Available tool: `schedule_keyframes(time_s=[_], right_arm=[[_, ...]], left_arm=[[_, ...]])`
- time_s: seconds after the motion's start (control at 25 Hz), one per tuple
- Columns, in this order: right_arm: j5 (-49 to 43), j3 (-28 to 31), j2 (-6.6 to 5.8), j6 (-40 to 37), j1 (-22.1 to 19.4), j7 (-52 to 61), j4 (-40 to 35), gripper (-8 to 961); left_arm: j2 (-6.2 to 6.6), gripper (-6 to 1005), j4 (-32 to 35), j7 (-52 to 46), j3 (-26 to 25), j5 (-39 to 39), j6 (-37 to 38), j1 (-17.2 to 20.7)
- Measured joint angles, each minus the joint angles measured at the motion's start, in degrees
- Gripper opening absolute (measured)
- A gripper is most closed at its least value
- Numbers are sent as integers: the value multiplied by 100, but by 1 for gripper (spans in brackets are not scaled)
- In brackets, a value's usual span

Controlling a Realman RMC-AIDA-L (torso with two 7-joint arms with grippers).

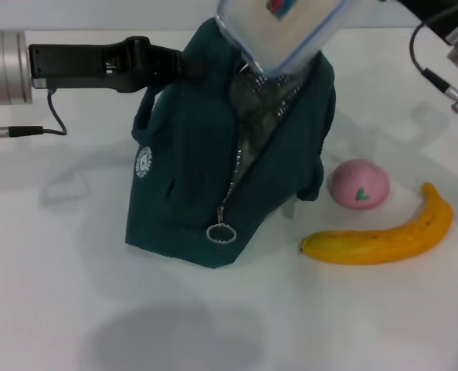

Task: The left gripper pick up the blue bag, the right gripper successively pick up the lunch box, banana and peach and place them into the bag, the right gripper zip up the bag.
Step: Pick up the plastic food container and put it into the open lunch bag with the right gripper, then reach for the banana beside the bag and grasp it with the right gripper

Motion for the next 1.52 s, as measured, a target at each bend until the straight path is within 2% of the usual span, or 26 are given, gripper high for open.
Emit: schedule_keyframes(time_s=[0.4, 0.8, 0.96, 1.16, 1.28, 1.52], right_arm=[[-38, -563, 0, 242, -298, -37, -40, 97], [-6, -1871, 0, 1443, 58, -42, -493, 98], [8, -2012, 0, 1569, 32, -52, -574, 98], [29, -1989, 0, 1538, -70, -56, -583, 167], [255, -1919, 0, 1349, -436, -295, -706, 208], [430, -1726, -69, 996, -734, -624, -714, 313]], left_arm=[[-3, 33, -3, -16, -28, -177, -34, 54], [-4, 34, -224, 15, -3, -277, -41, 0], [-3, 34, -224, 23, 0, -285, -40, 18], [26, 33, -223, 35, -19, -302, -40, 113], [41, 33, -221, 52, -21, -305, -40, 140], [72, 33, -198, 68, -30, -306, -45, 199]])
